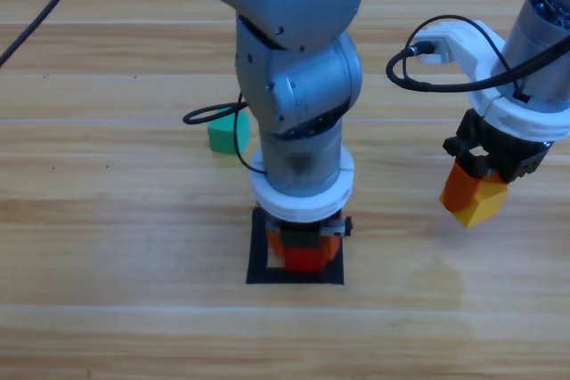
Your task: Stack the blocks in the rectangular block: red at the bottom, yellow in the middle, green on top
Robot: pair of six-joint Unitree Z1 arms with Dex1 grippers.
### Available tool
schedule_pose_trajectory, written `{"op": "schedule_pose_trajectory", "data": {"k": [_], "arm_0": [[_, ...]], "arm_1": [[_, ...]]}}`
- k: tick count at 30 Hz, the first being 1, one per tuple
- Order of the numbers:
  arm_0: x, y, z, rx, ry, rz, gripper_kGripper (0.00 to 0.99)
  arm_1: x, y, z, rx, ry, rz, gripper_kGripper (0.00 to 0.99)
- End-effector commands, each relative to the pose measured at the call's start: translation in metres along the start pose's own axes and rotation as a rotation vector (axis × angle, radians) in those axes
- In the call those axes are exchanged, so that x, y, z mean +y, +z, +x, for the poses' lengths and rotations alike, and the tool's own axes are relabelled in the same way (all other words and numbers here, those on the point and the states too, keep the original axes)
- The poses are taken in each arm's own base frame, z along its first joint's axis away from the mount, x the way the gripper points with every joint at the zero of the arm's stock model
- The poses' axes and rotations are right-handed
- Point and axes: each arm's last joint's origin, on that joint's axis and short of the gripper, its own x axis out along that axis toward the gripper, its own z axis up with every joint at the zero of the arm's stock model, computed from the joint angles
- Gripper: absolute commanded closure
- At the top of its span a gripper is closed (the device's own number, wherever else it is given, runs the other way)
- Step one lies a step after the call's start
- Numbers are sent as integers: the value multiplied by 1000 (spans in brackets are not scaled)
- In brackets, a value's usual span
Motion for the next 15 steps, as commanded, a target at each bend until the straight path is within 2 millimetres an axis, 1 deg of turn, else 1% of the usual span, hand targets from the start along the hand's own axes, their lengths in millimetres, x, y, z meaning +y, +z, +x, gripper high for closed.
{"op": "schedule_pose_trajectory", "data": {"k": [1,15], "arm_0": [[-10,-4,24,32,36,14,990],[-2,1,25,37,47,-15,990]], "arm_1": [[-10,3,22,44,1,22,985],[-10,4,26,51,-1,18,984]]}}
